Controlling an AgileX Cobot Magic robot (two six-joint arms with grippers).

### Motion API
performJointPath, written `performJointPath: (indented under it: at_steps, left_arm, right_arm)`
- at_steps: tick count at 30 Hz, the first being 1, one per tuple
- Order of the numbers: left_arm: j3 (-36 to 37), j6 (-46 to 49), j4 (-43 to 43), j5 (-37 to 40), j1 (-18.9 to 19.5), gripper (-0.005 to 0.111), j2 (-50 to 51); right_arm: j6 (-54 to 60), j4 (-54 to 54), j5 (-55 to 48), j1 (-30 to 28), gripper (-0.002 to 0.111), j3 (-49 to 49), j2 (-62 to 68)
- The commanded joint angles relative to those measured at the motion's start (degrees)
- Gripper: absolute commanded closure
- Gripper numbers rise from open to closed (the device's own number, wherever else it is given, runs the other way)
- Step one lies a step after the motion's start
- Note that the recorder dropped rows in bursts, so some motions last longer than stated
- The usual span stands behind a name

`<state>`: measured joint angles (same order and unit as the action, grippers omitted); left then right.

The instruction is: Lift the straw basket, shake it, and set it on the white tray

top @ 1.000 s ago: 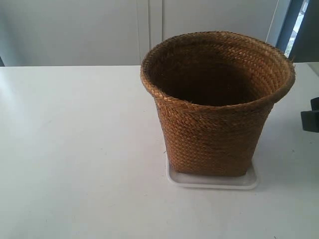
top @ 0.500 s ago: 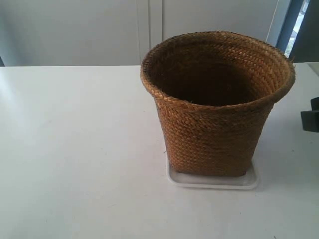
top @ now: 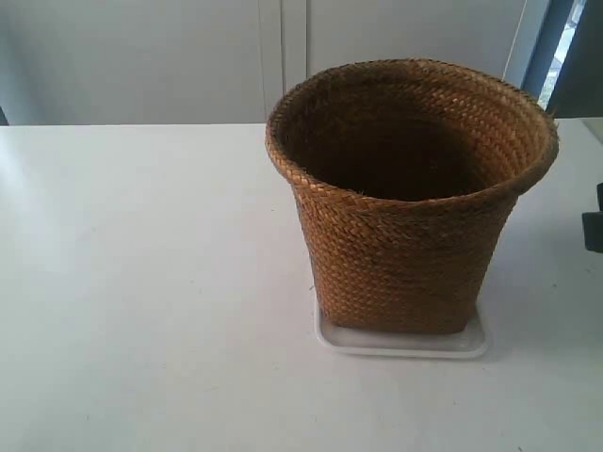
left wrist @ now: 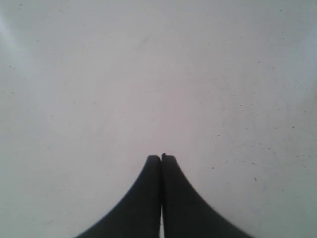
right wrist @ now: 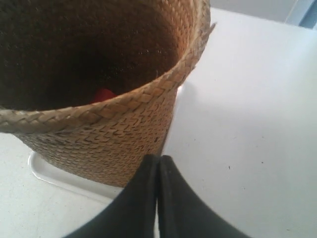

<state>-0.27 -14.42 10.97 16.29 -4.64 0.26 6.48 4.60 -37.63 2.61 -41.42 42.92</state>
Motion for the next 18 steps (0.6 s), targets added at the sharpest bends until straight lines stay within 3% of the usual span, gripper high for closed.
performJointPath:
  at_steps: [1,6,13,18]
  left_arm:
    - [0.3,-0.5,-0.4,0.0,-0.1,0.107,-0.3]
    - [0.3,-0.5,-0.4,0.0,-0.1,0.107,-0.3]
    - [0.3,-0.5,-0.4,0.0,-0.1,0.107,-0.3]
    - [0.3,-0.5,-0.4,0.0,-0.1,0.107,-0.3]
  right_arm:
    - [2.5,-1.9,2.3,0.2,0.108,1.3,-5.7]
    - [2.3,-2.9,10.3,0.2,0.108,8.4,-14.2]
    - [2.0,-2.9,26.7,0.2,0.108,27.4,-24.3]
    - [-1.6,-2.9,30.7,0.2,0.108,36.0,-29.5]
